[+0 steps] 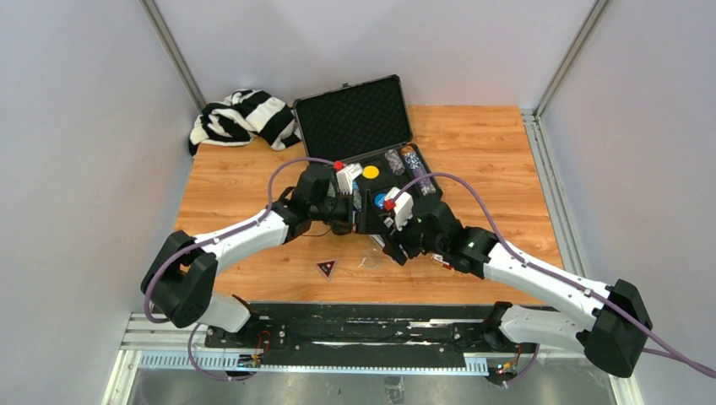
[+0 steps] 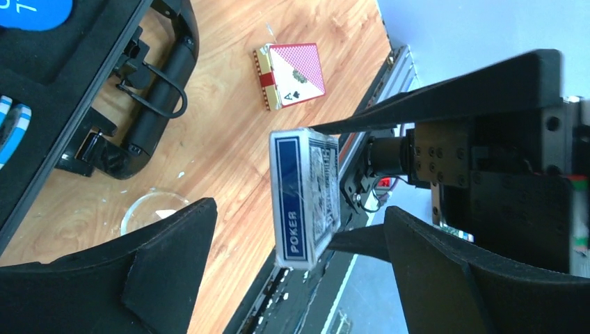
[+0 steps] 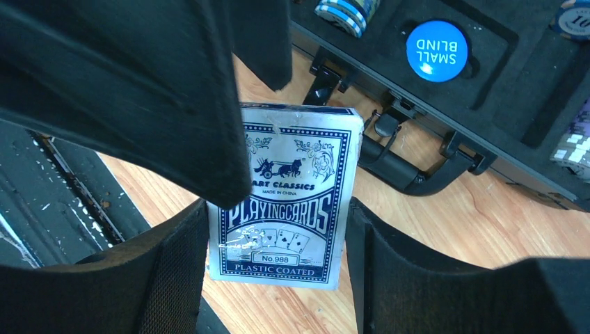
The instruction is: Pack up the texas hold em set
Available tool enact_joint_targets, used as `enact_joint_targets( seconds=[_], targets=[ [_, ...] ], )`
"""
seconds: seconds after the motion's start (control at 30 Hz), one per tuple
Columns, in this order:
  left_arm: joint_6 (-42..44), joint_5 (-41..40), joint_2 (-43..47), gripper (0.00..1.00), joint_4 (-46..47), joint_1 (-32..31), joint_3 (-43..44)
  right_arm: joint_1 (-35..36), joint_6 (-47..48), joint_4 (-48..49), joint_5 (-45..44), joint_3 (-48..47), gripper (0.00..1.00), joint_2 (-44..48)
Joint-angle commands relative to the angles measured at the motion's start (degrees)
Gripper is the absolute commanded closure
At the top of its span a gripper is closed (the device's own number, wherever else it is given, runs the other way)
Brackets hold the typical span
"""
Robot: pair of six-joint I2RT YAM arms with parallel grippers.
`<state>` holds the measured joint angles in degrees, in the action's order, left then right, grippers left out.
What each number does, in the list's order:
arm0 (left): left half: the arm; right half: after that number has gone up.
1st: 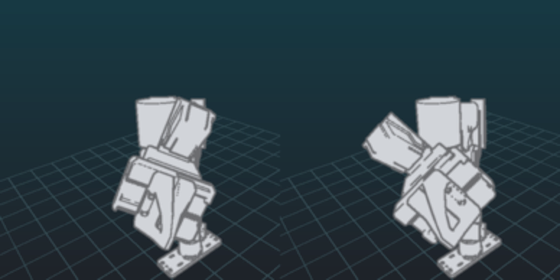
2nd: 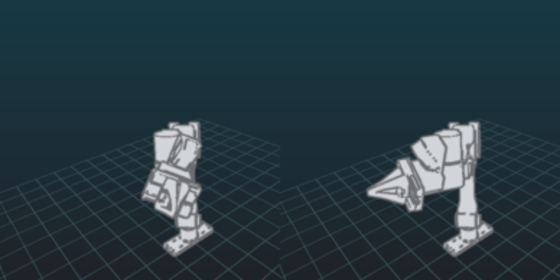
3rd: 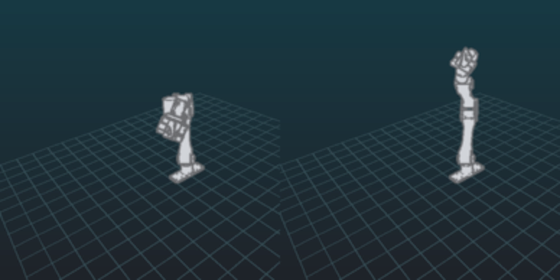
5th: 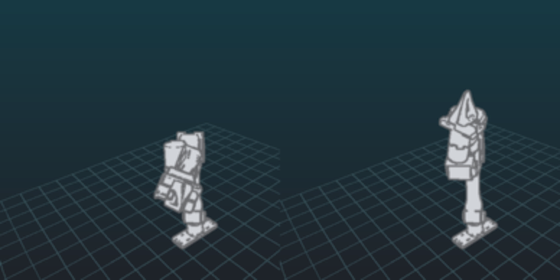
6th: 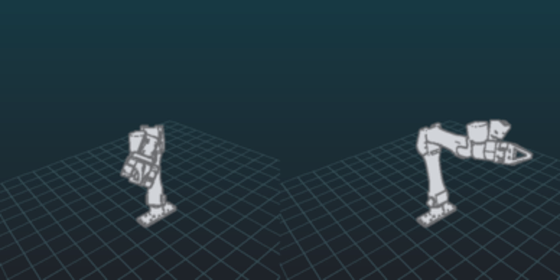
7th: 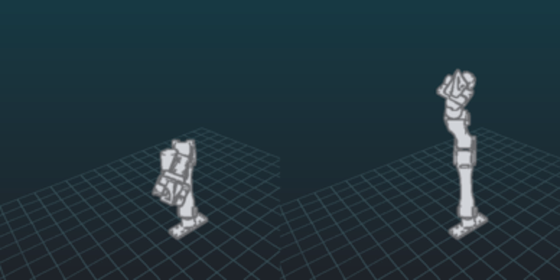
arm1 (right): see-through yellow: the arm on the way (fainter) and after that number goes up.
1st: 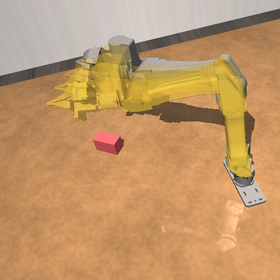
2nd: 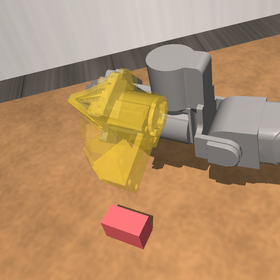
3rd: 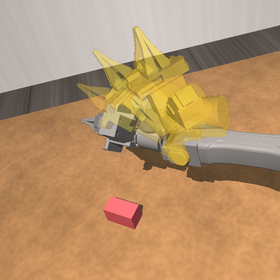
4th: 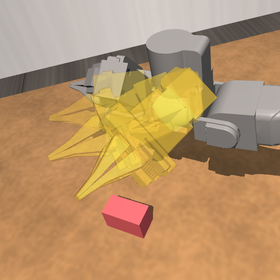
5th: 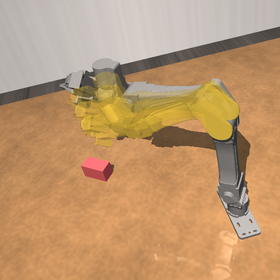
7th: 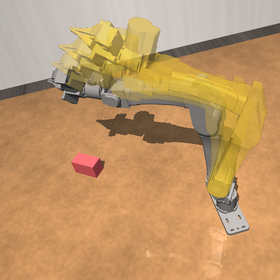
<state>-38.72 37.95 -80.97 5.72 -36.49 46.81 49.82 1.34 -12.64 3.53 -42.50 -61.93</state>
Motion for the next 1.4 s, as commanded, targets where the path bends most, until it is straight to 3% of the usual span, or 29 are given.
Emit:
enact_joint_targets(
  seconds=[0.0, 0.07, 0.2, 0.4, 0.43, 0.57, 0.63, 0.7, 0.8, 0.87, 1.07, 1.37],
  targets=[
    [-1.63, 0.56, -1.43, 0.07, 1.04, -0.94, 1.7, 1.41, 1.53, 1.56, -1.31, -2.58, 0.88, 1.14],
    [-1.8, 0.14, -1.71, 0.13, 1.03, -1.04, 1.47, 1.58, 1.64, 1.15, -1.46, -2.77, 0.88, 1.75],
    [-2.15, -0.86, -1.74, 0.36, 1.08, -1.21, 1.59, 1.77, 1.41, 1.13, -0.42, -2.18, 0.88, 2.84],
    [-2.16, -1.06, -1.48, 0.95, 1.1, -1.47, 3.33, 1.77, 0.99, 1.49, -0.82, -1.04, 0.88, 3.32],
    [-2.13, -0.75, -1.67, 0.99, 1.37, -1.48, 3.45, 1.77, 0.98, 1.74, -0.81, -0.92, 0.88, 3.51],
    [-2.51, -1.74, -1.62, 1.0, 3.97, -1.48, 2.97, 1.77, 0.58, 1.88, -2.09, -0.83, 0.84, 3.8],
    [-1.7, -5.5, -0.74, 1.0, 4.22, -1.17, 2.89, 1.77, -0.36, 1.52, -5.35, -1.0, 0.68, 4.36],
    [-0.88, -10.16, 0.55, 1.0, 3.56, 0.07, 3.55, 1.77, -1.87, 1.61, -12.49, -0.42, 0.41, 5.7],
    [-0.03, -16.12, 2.24, 1.0, 0.75, 1.63, 6.08, 1.69, -3.66, 2.43, -26.34, 1.71, 0.24, 8.19],
    [1.05, -20.91, 3.17, 1.0, -1.26, 1.68, 7.84, 1.37, -4.61, 2.57, -32.31, 3.05, 0.22, 9.73],
    [0.13, -28.75, 1.79, 1.0, -1.14, 2.65, 10.92, -0.5, -8.11, 7.35, -39.25, 7.37, 0.2, 12.53],
    [-4.47, -42.15, 3.4, 1.0, 10.01, 3.88, 5.59, -6.03, -9.57, 11.45, -34.52, 7.37, 0.22, 8.04]
  ],
)
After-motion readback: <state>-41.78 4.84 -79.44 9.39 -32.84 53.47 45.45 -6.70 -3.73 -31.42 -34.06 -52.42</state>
